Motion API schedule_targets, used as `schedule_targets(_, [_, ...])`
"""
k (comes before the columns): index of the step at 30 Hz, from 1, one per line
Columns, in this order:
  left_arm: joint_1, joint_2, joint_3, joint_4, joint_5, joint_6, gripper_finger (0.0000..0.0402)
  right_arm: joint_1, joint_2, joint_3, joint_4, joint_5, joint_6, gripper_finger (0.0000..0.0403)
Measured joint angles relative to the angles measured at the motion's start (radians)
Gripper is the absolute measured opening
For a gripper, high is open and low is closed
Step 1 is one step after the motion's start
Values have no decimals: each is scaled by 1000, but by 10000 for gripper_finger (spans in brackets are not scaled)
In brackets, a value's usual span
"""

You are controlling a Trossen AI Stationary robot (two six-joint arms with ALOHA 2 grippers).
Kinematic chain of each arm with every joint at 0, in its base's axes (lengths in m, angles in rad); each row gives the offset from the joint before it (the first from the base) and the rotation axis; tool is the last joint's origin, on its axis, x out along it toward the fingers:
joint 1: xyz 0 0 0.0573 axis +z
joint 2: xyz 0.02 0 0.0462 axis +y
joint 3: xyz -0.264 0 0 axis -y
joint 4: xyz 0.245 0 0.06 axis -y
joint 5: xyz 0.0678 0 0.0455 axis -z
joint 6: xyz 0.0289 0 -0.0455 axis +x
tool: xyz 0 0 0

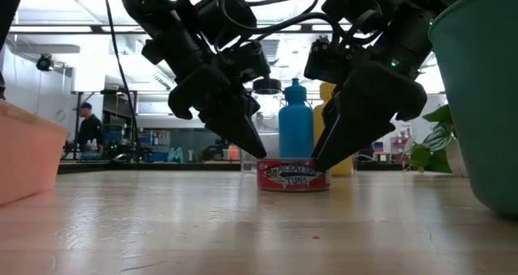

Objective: Pick & Place Food Item
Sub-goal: Put the red tuna can into the green bin

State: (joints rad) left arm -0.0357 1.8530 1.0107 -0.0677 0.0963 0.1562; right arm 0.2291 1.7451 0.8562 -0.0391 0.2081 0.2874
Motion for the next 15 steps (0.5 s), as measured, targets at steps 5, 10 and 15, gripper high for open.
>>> schedule_targets(5, [0,0,0,-1,0,1,1,0,0,0,6,0,0,370])
schedule_targets(10, [0,0,0,-8,0,2,1,0,0,-2,52,0,2,370])
schedule_targets(15, [0,0,-1,-9,0,3,1,0,0,-2,72,0,2,370])
